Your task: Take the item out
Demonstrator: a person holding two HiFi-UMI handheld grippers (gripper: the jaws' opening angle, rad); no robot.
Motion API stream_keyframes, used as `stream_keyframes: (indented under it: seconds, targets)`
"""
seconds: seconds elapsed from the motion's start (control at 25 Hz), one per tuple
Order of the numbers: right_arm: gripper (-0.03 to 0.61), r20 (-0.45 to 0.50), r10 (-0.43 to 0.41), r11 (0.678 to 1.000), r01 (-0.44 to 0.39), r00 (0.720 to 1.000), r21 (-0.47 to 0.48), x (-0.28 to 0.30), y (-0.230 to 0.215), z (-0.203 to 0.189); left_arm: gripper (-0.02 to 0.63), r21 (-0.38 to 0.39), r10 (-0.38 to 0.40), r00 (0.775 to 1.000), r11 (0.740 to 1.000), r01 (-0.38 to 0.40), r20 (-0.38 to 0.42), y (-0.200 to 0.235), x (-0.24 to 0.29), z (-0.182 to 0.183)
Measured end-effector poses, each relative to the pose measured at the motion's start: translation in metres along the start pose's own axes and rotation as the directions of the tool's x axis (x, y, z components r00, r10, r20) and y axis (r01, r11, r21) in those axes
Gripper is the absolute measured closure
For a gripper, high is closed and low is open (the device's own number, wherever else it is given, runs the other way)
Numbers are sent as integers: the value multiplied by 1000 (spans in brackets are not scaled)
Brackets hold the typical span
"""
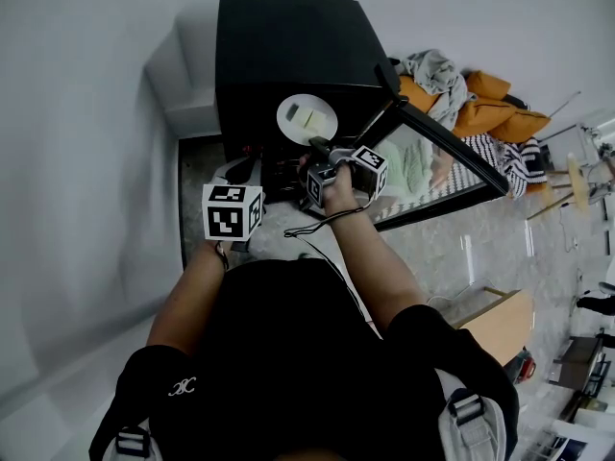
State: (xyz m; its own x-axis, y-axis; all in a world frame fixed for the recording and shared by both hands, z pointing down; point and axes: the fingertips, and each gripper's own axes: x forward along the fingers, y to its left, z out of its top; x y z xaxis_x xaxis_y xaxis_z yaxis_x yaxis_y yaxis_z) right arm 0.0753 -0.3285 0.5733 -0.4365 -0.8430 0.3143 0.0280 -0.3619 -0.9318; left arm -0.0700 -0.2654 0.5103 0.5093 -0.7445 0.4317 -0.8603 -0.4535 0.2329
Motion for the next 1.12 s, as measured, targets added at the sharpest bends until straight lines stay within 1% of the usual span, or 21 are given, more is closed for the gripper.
stream_keyframes:
  seconds: [0.16, 0.56, 0.76, 0.96, 1.12]
  targets:
    - [557, -37, 46, 997, -48, 998, -56, -1, 9, -5, 612, -4, 2, 1000, 1000, -2, -2, -1, 0, -2]
    - [557, -66, 90, 989, -97, 994, -109, -10, 8, -8, 612, -4, 10, 1000, 1000, -10, 17, 1, -2, 3]
    - [557, -71, 126, 978, -136, 989, -161, -19, 12, -6, 612, 3, 7, 1000, 1000, -7, 30, 0, -4, 6]
    - [557, -108, 144, 964, -164, 984, -209, -27, 16, -14, 613, 0, 10, 1000, 1000, -10, 28, 2, -6, 6]
    - [557, -136, 153, 956, -182, 979, -228, -40, 19, -23, 613, 19, 13, 999, 1000, -14, 46, 0, -12, 10]
